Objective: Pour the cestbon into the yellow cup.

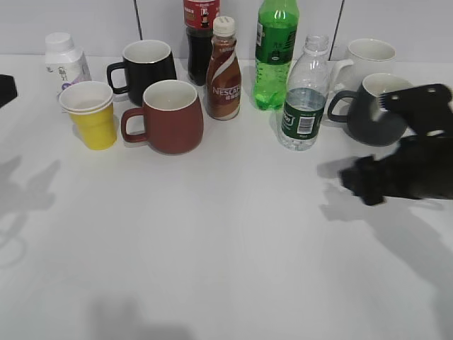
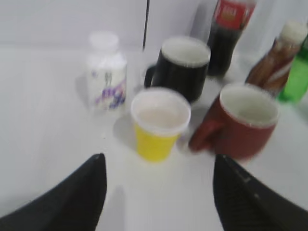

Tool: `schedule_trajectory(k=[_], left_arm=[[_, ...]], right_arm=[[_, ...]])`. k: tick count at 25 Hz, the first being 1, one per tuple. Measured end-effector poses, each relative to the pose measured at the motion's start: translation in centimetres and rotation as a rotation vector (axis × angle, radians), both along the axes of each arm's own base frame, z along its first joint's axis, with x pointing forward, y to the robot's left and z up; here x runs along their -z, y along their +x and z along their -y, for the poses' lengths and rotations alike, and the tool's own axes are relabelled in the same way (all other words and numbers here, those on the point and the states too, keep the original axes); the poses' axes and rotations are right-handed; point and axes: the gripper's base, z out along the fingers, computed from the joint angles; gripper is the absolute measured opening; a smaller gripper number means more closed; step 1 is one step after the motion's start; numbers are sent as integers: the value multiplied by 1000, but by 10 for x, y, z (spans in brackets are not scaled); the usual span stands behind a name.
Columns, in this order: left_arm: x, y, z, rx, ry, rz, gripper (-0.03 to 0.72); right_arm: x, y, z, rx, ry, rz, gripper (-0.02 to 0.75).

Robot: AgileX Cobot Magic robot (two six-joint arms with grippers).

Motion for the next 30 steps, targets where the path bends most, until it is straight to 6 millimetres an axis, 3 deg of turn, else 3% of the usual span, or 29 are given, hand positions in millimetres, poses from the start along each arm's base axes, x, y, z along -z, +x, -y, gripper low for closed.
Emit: schedule_trajectory(k=[4,9,13,19,24,30], left_arm=[[-25,-19,0,-19,80,-185,524],[-45,-60,-14,-75,157,-427,514],[-42,-86,-24,-73,224,-593,513],[-47,-119,-28,41,178,-544,510],[-29,-152,-41,79,164,-445,505],[-12,-179,-53,107,170,-312,506]], right_arm=[[-22,-21,19,105,-101,-75,594],[-58,-53,30,120,-130,-165,594],[-78,-87,32,77,-72,-255,593],[-106,-149,48,53,-31,-248,592],[-123,-196,62,40,33,-86,592],[-115,-229,78,56,47,129,592]])
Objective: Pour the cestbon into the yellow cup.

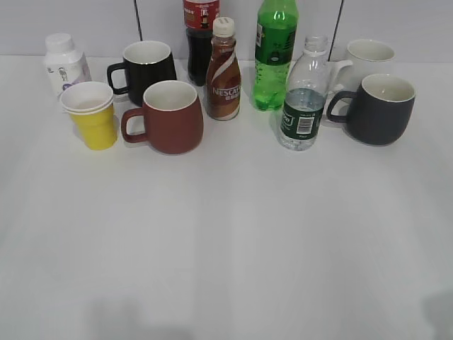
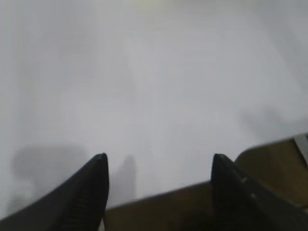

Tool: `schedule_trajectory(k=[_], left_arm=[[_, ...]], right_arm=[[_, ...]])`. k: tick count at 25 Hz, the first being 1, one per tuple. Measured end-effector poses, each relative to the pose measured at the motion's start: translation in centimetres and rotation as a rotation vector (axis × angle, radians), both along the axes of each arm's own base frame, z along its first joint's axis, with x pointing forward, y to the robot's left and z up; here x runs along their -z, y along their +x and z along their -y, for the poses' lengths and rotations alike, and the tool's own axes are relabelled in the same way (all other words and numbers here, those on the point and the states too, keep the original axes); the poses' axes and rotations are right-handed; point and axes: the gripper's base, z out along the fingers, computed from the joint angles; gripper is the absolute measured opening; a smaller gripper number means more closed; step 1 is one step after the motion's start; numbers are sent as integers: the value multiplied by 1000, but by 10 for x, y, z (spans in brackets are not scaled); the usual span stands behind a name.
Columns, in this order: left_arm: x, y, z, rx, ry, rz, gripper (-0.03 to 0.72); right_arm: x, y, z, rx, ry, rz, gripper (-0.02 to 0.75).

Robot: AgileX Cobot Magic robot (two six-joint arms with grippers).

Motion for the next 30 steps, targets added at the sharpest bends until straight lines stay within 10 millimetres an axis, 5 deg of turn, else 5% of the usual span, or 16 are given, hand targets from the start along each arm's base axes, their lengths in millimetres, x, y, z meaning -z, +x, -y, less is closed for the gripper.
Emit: schedule_trajectory(k=[9,30], left_arm=[[4,4,1,49,15,149,504],[3,5,1,41,22,157,496]], right_arm=[[4,-8,5,9,-15,74,592],[4,-7,7,114,-18,80,592]])
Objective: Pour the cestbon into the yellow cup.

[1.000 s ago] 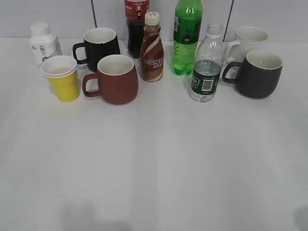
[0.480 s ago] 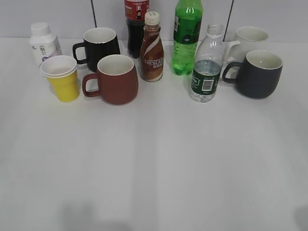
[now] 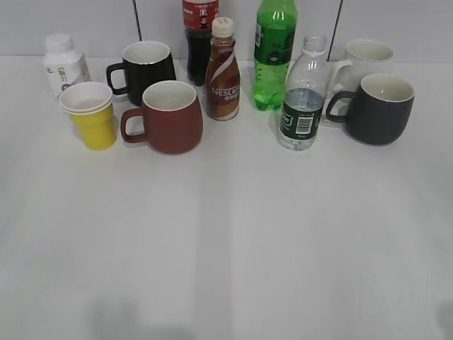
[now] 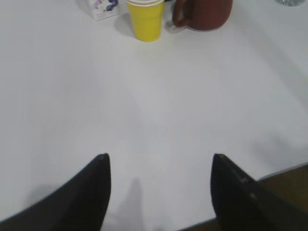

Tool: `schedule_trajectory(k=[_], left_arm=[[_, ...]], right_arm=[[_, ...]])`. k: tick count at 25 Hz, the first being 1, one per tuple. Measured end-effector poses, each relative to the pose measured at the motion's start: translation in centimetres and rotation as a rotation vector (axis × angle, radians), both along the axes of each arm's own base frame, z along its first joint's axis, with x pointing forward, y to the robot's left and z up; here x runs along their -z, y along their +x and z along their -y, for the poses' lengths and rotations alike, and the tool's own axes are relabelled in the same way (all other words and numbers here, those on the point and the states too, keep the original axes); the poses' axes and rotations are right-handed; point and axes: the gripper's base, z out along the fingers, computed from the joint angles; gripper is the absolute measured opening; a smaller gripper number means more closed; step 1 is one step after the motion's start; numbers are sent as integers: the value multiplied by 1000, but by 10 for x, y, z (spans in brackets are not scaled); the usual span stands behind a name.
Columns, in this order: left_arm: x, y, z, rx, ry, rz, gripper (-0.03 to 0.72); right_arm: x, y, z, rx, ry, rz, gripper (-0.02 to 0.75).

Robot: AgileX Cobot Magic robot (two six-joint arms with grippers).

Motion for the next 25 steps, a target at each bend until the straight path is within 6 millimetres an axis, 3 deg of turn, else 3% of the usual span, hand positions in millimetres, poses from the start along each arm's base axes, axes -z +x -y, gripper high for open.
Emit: schedule_trajectory(k=[4,10,25], left_arm=[[0,-1,-2,-124,-3,7,496],[0,-8,-5,-297,-12,47,496],[0,-22,-6,-323,-29,130,496]], right_arm=[[0,-2,2,162,1,10,592],[-1,-14,3,193,10,90,592],[0,-19,3,193,13,124,592]])
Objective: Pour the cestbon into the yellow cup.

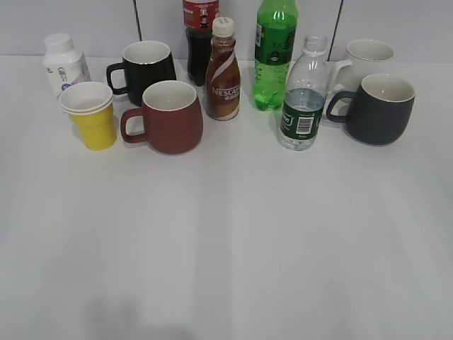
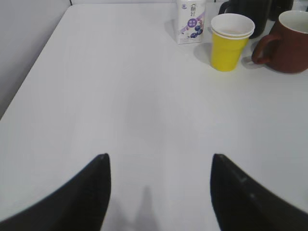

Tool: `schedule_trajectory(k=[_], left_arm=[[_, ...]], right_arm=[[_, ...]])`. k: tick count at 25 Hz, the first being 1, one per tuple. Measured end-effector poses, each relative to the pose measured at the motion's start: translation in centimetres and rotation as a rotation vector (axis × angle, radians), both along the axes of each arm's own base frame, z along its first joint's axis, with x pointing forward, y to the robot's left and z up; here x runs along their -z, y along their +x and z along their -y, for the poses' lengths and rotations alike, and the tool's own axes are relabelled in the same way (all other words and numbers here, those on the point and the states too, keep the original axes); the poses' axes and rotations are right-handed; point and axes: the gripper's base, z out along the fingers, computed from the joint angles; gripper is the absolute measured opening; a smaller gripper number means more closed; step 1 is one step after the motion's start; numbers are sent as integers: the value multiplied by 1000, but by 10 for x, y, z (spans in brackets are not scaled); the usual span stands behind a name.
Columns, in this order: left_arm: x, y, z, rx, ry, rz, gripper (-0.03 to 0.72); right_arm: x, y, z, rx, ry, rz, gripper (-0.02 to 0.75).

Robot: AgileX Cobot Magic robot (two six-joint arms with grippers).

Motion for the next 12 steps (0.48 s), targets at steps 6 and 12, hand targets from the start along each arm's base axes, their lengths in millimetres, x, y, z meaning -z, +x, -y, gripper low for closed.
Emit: schedule_trajectory(k=[6,12], left_arm=[[0,0,0,14,0,0,496],[0,0,0,14,0,0,496]], right_arm=[[0,0,0,0,0,0,592],[0,0,0,0,0,0,592]])
